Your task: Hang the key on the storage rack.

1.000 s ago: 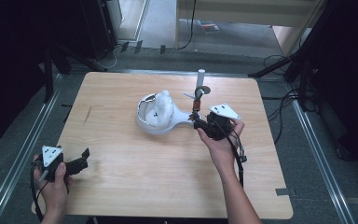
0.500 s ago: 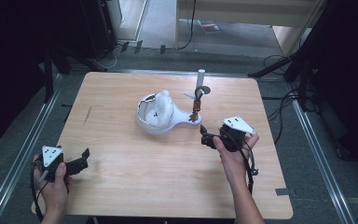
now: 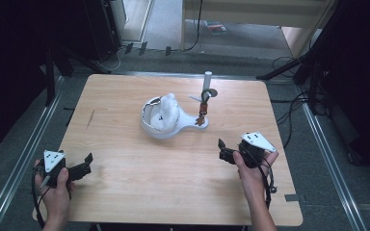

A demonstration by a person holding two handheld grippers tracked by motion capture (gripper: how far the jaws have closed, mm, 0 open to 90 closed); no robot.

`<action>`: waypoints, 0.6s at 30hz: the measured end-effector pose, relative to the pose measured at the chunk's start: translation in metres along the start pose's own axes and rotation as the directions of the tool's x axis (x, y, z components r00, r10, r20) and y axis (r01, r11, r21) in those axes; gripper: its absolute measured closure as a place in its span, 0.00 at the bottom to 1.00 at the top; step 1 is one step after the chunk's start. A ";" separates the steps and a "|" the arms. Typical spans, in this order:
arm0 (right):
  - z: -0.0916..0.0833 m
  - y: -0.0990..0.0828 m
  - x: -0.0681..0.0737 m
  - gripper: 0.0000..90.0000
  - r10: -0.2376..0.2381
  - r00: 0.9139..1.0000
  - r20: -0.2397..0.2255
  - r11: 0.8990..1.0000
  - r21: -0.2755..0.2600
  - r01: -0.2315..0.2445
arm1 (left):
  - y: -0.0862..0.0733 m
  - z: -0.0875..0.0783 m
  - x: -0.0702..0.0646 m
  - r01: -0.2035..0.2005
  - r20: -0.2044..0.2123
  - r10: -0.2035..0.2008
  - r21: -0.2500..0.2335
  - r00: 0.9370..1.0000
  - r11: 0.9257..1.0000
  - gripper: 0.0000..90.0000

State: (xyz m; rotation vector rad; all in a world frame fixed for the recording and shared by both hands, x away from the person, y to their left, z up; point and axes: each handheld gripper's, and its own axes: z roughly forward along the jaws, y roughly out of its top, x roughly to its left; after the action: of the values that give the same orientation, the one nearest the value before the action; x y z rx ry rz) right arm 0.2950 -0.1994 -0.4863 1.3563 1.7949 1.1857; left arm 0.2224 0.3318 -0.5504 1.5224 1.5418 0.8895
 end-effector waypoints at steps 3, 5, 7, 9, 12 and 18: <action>-0.003 -0.007 -0.005 0.00 -0.003 1.000 0.009 1.000 0.001 0.003 | 0.000 0.000 0.000 0.000 0.000 0.000 0.000 1.000 1.000 0.00; -0.005 -0.012 -0.009 0.00 0.002 1.000 0.012 1.000 0.006 -0.002 | 0.000 0.000 0.001 0.000 0.001 0.000 -0.001 1.000 1.000 0.00; -0.008 -0.017 -0.013 0.00 0.005 1.000 0.017 1.000 0.006 -0.005 | 0.000 0.000 0.001 0.000 0.001 0.000 0.000 1.000 1.000 0.00; -0.010 -0.021 -0.018 0.00 0.007 0.999 0.031 1.000 0.013 -0.008 | 0.000 0.000 0.000 0.000 0.000 0.000 0.001 1.000 1.000 0.00; -0.015 -0.027 -0.025 0.00 0.011 0.999 0.045 1.000 0.015 -0.012 | 0.000 0.000 0.000 0.000 0.000 0.000 0.000 1.000 1.000 0.00; -0.025 -0.041 -0.041 0.00 0.017 0.997 0.077 1.000 0.015 -0.019 | 0.000 0.000 0.001 0.000 0.000 0.000 0.000 1.000 1.000 0.00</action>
State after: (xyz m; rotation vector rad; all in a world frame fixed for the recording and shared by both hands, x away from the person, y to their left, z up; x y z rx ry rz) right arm 0.2690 -0.2495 -0.5145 1.4107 1.7452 1.1156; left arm 0.2222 0.3324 -0.5503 1.5222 1.5418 0.8900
